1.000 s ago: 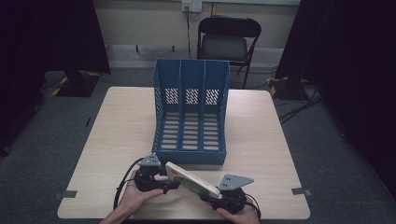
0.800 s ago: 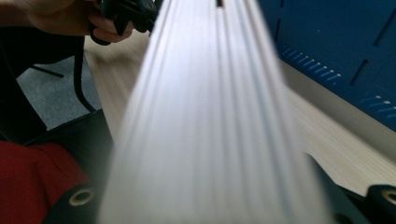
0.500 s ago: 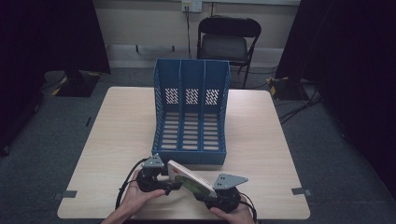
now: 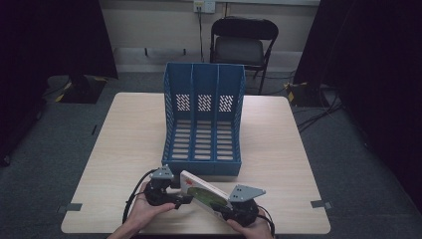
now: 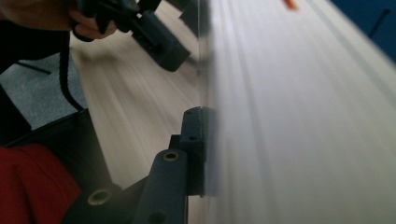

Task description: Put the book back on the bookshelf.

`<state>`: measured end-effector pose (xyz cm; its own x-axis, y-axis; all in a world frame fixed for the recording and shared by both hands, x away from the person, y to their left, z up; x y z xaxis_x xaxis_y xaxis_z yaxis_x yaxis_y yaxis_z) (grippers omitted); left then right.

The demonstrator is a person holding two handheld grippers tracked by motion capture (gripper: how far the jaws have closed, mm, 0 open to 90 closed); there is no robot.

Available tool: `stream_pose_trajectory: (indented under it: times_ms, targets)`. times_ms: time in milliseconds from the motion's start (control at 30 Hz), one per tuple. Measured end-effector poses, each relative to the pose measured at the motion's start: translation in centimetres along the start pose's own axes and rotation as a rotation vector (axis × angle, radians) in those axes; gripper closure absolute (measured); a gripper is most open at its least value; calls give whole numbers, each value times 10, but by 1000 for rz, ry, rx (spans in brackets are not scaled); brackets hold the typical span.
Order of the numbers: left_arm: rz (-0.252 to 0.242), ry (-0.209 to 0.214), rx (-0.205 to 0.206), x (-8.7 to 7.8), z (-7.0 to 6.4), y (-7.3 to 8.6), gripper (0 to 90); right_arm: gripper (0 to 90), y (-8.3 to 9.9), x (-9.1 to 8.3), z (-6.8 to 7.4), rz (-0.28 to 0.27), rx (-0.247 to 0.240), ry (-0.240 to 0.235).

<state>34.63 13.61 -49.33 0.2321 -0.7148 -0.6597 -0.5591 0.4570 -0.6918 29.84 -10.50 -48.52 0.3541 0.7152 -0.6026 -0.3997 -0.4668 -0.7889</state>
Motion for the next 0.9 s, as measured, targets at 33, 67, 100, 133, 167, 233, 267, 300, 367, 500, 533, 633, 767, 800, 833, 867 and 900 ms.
stream_pose_trajectory:
  times_ms: [33, 67, 100, 133, 167, 233, 267, 300, 367, 500, 533, 633, 767, 800, 833, 867, 900]
  targets:
    - [6, -9, -4, 0, 1, 0, 265, 761, 0, 0, 0, -2, 3, -6]
    - [13, -8, -6, 0, 1, 1, 265, 761, 0, 0, 0, -2, 3, -6]
    - [19, -10, -9, -1, 2, 1, 265, 761, 0, 0, -1, -4, 3, -7]
    - [22, -5, -18, 0, 2, 2, 264, 761, 0, 0, -1, -3, 6, -10]
    - [32, -9, -21, 0, 3, 2, 251, 761, 0, -1, -1, -3, 6, -13]
    - [45, -9, -19, 0, 4, 3, 241, 761, 0, -2, 0, -8, 7, -21]
    - [43, -3, -24, -1, 4, 3, 240, 761, 0, -2, 0, -10, 9, -21]
    - [45, -1, -22, -3, 6, 4, 236, 762, 0, -4, 0, -13, 13, -22]
    - [32, 4, -37, -4, 6, 4, 230, 762, 0, -4, -1, -14, 12, -21]
    - [47, -26, -32, -10, 12, 6, 229, 762, -1, -5, -2, -20, 17, -23]
    - [54, -28, -34, -12, 14, 7, 220, 762, -1, -6, -2, -26, 19, -25]
    - [96, -53, -57, -17, 20, 12, 220, 762, -2, -8, -2, -33, 21, -19]
    - [93, -75, -117, -27, 34, 17, 221, 763, -3, -12, -4, -49, 31, -3]
    - [94, -96, -123, -28, 36, 17, 222, 763, -3, -12, -4, -51, 31, -4]
    - [96, -136, -128, -30, 39, 17, 222, 763, -3, -12, -4, -51, 31, -4]
    - [108, -172, -114, -32, 42, 18, 226, 763, -3, -13, -4, -53, 34, 1]
    - [116, -188, -110, -33, 45, 19, 226, 763, -3, -13, -5, -52, 35, -2]
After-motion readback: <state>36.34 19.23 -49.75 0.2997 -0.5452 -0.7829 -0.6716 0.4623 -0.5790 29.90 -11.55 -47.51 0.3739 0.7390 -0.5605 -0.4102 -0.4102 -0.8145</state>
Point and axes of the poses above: each handheld gripper's, and its own axes: x roughly forward along the jaws, y roughly out of its underside, z roughly to its left, the point moved 3 cm from there along x, roughly forward along the jaws, and after that the axes turned 4 degrees about z, right-handed, at the moved point
